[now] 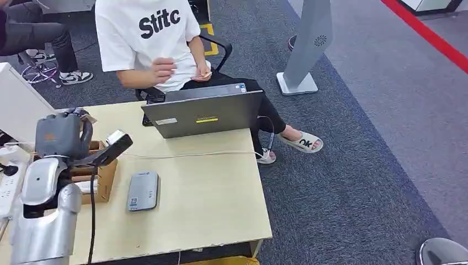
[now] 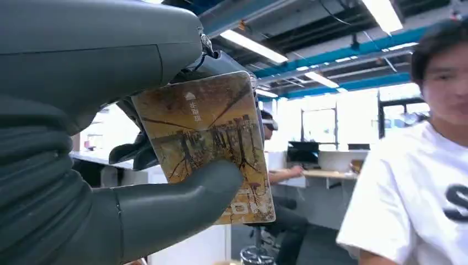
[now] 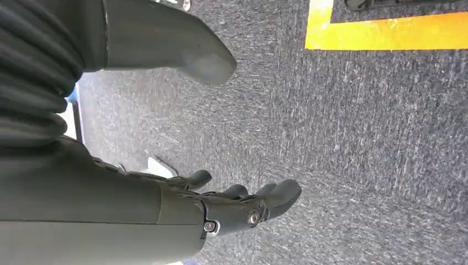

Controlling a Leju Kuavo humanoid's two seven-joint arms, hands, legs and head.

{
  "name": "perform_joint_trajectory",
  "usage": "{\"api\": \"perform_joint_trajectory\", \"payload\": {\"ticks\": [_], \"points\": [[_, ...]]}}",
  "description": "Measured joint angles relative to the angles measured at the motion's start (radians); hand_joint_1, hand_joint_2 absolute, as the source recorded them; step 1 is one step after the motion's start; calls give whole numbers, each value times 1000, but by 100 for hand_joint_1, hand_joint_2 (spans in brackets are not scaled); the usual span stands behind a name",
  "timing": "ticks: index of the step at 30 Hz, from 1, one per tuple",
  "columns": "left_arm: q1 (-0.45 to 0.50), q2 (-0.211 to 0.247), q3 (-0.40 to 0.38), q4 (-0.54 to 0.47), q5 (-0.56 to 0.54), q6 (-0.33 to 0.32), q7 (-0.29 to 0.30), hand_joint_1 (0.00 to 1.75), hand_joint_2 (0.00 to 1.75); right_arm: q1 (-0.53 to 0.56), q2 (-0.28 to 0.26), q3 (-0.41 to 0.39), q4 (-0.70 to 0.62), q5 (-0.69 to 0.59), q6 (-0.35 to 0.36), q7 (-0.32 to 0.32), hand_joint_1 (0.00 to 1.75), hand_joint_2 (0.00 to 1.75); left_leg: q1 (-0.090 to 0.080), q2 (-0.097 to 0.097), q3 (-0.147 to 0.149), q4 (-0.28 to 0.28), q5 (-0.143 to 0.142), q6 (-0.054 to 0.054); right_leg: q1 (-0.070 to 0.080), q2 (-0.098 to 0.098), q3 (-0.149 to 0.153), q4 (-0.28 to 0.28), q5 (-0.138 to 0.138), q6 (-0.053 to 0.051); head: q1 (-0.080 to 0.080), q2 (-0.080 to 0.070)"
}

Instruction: Pass the card to the sensor for recognition and then transmit it.

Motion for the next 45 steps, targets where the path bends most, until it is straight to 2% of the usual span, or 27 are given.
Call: {"api": "perform_joint_trajectory", "payload": {"ticks": [5,8,11,18,19,20,25,28,31,35,38,40,45], "points": [[-38,13,27,-8,-2,0,6,175,175,-1,0,-10,-1,6,2,0,0,175,0,0,0,0,0,0,0,0,0,0,0,0,0,0],[-52,28,27,-8,-3,9,68,175,175,-1,0,-14,-1,19,3,4,0,175,0,1,0,0,0,0,0,1,0,0,0,0,0,0],[-98,39,27,-13,-3,-10,99,175,175,-2,0,-18,-1,30,3,11,0,175,0,0,0,0,0,0,0,0,-1,0,0,0,0,0],[-162,42,27,-19,-3,-22,112,175,175,-6,0,-28,-1,38,5,2,0,175,0,0,0,0,1,0,0,1,-1,0,0,0,0,0],[-163,41,26,-22,-3,-20,113,16,175,-6,0,-29,-1,40,5,2,0,175,0,0,0,0,0,0,0,1,-1,0,0,0,0,0],[-163,40,24,-26,-3,-18,117,0,175,-7,0,-31,-1,42,5,3,0,175,0,1,-1,0,0,0,0,1,-1,0,0,0,0,0],[-159,35,-20,-54,-3,-2,164,0,175,-10,0,-41,-1,51,5,8,0,175,0,0,-2,0,0,1,0,1,-2,0,0,0,0,0],[-152,32,-60,-69,-3,0,170,0,175,-12,0,-45,-1,53,5,6,0,175,0,0,-2,0,0,1,0,1,-2,-1,0,0,0,0],[-133,21,-81,-82,-3,13,131,0,175,-12,0,-50,-1,59,5,7,0,175,0,0,-2,0,0,1,0,1,-2,-1,0,0,0,0],[-65,-26,-123,-135,-3,32,38,0,175,-12,0,-69,-1,63,5,20,0,175,-1,0,-2,0,0,1,0,0,-2,-1,0,0,0,0],[-5,-49,-175,-176,-3,34,21,0,175,-12,0,-83,-1,62,5,10,0,175,-1,0,-2,0,0,1,-1,1,-2,-1,0,1,0,0],[25,-56,-211,-196,-3,35,12,0,175,-12,2,-94,-1,62,4,7,0,175,-1,0,-2,0,-1,1,-1,1,-2,-1,0,1,0,0],[146,-50,-275,-219,29,41,-68,0,175,-11,4,-123,-1,51,0,6,0,175,-1,1,-2,0,-1,1,-1,1,-2,-1,0,1,0,0]]}}
